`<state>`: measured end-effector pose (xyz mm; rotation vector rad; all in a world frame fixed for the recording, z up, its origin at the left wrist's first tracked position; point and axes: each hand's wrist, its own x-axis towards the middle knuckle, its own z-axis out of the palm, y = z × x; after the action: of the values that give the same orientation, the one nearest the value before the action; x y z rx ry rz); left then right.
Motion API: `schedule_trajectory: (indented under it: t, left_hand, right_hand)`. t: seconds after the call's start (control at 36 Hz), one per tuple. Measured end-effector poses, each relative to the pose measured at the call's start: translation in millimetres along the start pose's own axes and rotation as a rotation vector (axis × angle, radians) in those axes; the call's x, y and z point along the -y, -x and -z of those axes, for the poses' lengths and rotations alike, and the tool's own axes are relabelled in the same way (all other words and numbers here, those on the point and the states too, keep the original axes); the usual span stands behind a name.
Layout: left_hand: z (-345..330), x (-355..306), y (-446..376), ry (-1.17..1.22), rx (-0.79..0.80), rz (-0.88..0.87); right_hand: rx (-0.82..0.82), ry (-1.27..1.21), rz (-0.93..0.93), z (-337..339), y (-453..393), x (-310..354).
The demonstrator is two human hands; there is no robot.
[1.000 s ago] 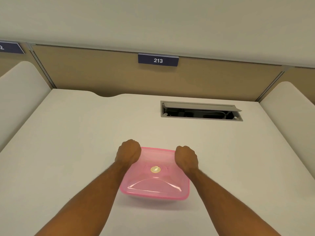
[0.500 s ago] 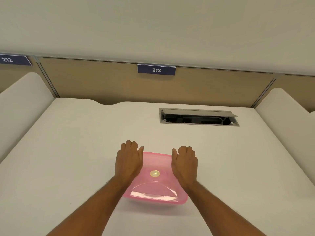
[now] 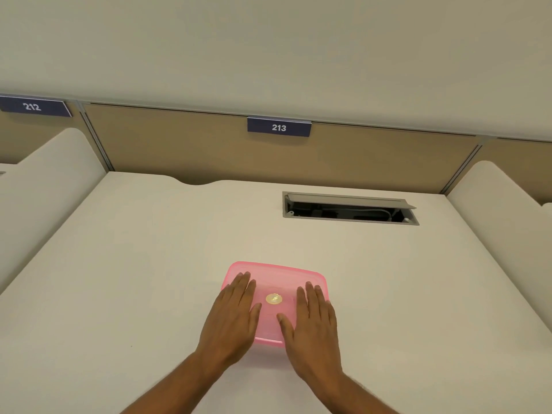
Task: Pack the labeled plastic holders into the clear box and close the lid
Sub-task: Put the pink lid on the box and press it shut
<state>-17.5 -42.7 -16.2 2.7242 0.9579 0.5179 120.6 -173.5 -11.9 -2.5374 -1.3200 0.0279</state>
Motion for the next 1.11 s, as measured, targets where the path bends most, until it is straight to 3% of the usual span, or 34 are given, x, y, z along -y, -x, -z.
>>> schedule_trajectory:
  t: [0.33,0.78,1.11]
  left_hand:
    - [-3,10,-34,-0.08,0.106,0.067]
    - [-13,38,-100,-0.172,0.281,0.102]
    - [-6,37,-106,-0.175,0.35,0.097]
  right_hand:
    - [0.105,0.015,0.128,-9,-65,-12]
    - [0.302,0.021,0.127,-7,-135,-7]
    - [0.33,0.055,0.113,-6,-138,-5]
